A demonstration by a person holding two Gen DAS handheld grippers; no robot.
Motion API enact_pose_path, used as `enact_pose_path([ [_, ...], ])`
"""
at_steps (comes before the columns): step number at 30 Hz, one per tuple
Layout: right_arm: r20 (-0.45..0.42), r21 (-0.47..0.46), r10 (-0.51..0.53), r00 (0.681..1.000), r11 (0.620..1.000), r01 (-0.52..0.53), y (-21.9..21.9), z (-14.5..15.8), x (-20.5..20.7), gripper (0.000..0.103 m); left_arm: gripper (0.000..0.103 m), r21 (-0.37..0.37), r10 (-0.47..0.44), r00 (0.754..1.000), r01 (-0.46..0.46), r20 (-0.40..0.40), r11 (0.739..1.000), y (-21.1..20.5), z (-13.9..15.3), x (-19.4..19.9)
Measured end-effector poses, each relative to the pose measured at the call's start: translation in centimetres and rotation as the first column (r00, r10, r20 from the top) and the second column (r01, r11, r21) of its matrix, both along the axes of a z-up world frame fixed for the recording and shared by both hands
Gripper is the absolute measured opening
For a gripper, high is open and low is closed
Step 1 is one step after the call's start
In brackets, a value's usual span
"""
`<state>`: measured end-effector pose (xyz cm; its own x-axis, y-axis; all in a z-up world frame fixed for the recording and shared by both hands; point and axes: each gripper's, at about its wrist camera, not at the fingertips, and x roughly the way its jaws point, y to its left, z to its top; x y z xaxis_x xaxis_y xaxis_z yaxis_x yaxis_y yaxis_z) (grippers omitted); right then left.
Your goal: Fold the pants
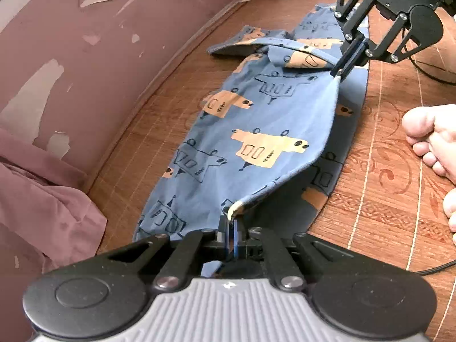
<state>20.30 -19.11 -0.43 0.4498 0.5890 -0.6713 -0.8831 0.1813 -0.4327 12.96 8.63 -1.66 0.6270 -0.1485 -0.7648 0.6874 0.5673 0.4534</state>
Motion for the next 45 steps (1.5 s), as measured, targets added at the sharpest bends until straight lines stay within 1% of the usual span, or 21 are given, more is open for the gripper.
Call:
enact_pose_path([
  [7, -0.032, 0.000, 0.008, 0.999, 1.000, -0.008, -0.5, -0.4, -0.5, 0.000, 0.003, 0.011, -0.024, 1.000, 0.024, 0.014, 1.000, 0.2, -0.7, -0.6],
  [10, -0.062, 0.040, -0.018, 0.998, 0.999, 0.021, -0.6, 0.6, 0.0, 0.000, 0.003, -0.013, 0.001, 1.000, -0.001, 0.028, 1.000, 0.6, 0.1, -0.1],
  [13, -0.080, 0.038, -0.015, 0.997, 0.999, 0.018, -0.9, 1.1, 0.0, 0.000, 0.003, -0.017, -0.001, 1.000, 0.001, 0.023, 1.000, 0.4, 0.3, -0.5],
  [17, -0.149, 0.007, -0.014, 0.989, 1.000, 0.015, -1.3, 0.0, 0.1, 0.000, 0.003, 0.001, -0.022, 1.000, 0.022, -0.018, 1.000, 0.2, -0.8, -0.9],
  [21, -0.221, -0.014, -0.025, 0.975, 1.000, 0.022, -1.2, -1.2, 0.6, 0.000, 0.003, 0.012, -0.030, 0.996, 0.032, -0.083, 0.999, 0.5, -1.7, -0.2],
  [24, -0.265, -0.012, -0.040, 0.963, 0.999, 0.038, -1.4, -1.4, 1.4, 0.004, 0.006, 0.003, -0.007, 0.992, 0.008, -0.125, 1.000, 0.8, -1.6, 1.0],
  [26, -0.316, 0.018, -0.064, 0.947, 0.997, 0.073, -2.0, -0.9, 2.0, 0.018, 0.011, -0.019, 0.024, 0.987, -0.027, -0.156, 0.999, 0.8, -1.2, 1.7],
  [27, -0.338, 0.042, -0.074, 0.938, 0.995, 0.093, -2.5, -0.3, 2.3, 0.022, 0.019, -0.036, 0.036, 0.984, -0.043, -0.177, 0.998, 0.8, -0.9, 1.9],
  [28, -0.353, 0.059, -0.085, 0.932, 0.992, 0.113, -3.0, 0.1, 2.5, 0.031, 0.025, -0.051, 0.048, 0.979, -0.059, -0.197, 0.997, 0.8, -0.5, 2.2],
  [29, -0.361, 0.072, -0.100, 0.927, 0.988, 0.135, -3.6, 0.6, 2.6, 0.038, 0.041, -0.063, 0.057, 0.977, -0.071, -0.207, 0.995, 0.7, -0.1, 2.2],
  [30, -0.359, 0.085, -0.127, 0.925, 0.982, 0.168, -4.4, 1.1, 2.6, 0.040, 0.054, -0.085, 0.065, 0.974, -0.085, -0.215, 0.993, 0.6, 0.3, 2.3],
  [33, -0.334, 0.102, -0.221, 0.916, 0.958, 0.268, -6.9, 2.2, 2.3, 0.060, 0.060, -0.164, 0.077, 0.974, -0.114, -0.215, 0.980, -0.6, 1.8, 2.5],
  [35, -0.300, 0.111, -0.315, 0.901, 0.926, 0.361, -8.6, 2.8, 2.1, 0.085, 0.067, -0.230, 0.096, 0.971, -0.146, -0.217, 0.962, -2.1, 2.5, 2.9],
  [37, -0.255, 0.135, -0.407, 0.877, 0.883, 0.449, -10.4, 3.3, 1.7, 0.096, 0.073, -0.322, 0.095, 0.967, -0.171, -0.237, 0.931, -4.2, 3.1, 3.5],
  [38, -0.245, 0.152, -0.447, 0.860, 0.859, 0.489, -11.2, 3.4, 1.8, 0.100, 0.076, -0.372, 0.096, 0.963, -0.187, -0.250, 0.909, -5.3, 3.3, 3.8],
  [39, -0.246, 0.173, -0.487, 0.838, 0.828, 0.532, -12.0, 3.7, 1.7, 0.101, 0.079, -0.418, 0.093, 0.961, -0.199, -0.262, 0.886, -6.4, 3.5, 4.4],
  [41, -0.275, 0.212, -0.544, 0.793, 0.770, 0.602, -13.4, 3.9, 1.9, 0.102, 0.080, -0.523, 0.089, 0.950, -0.242, -0.301, 0.817, -8.6, 3.5, 5.7],
  [42, -0.295, 0.230, -0.564, 0.771, 0.741, 0.631, -14.1, 4.0, 2.1, 0.102, 0.080, -0.557, 0.089, 0.942, -0.265, -0.322, 0.787, -9.5, 3.2, 6.2],
  [43, -0.315, 0.246, -0.583, 0.749, 0.713, 0.657, -14.7, 3.9, 2.2, 0.102, 0.080, -0.592, 0.094, 0.930, -0.301, -0.355, 0.748, -10.3, 2.8, 6.9],
  [44, -0.335, 0.259, -0.596, 0.729, 0.686, 0.680, -15.2, 3.8, 2.3, 0.102, 0.078, -0.618, 0.090, 0.921, -0.325, -0.379, 0.716, -11.0, 2.2, 7.5],
  [45, -0.363, 0.274, -0.605, 0.708, 0.657, 0.702, -15.8, 3.6, 2.4, 0.102, 0.073, -0.638, 0.088, 0.916, -0.340, -0.392, 0.691, -11.6, 1.8, 7.9],
])
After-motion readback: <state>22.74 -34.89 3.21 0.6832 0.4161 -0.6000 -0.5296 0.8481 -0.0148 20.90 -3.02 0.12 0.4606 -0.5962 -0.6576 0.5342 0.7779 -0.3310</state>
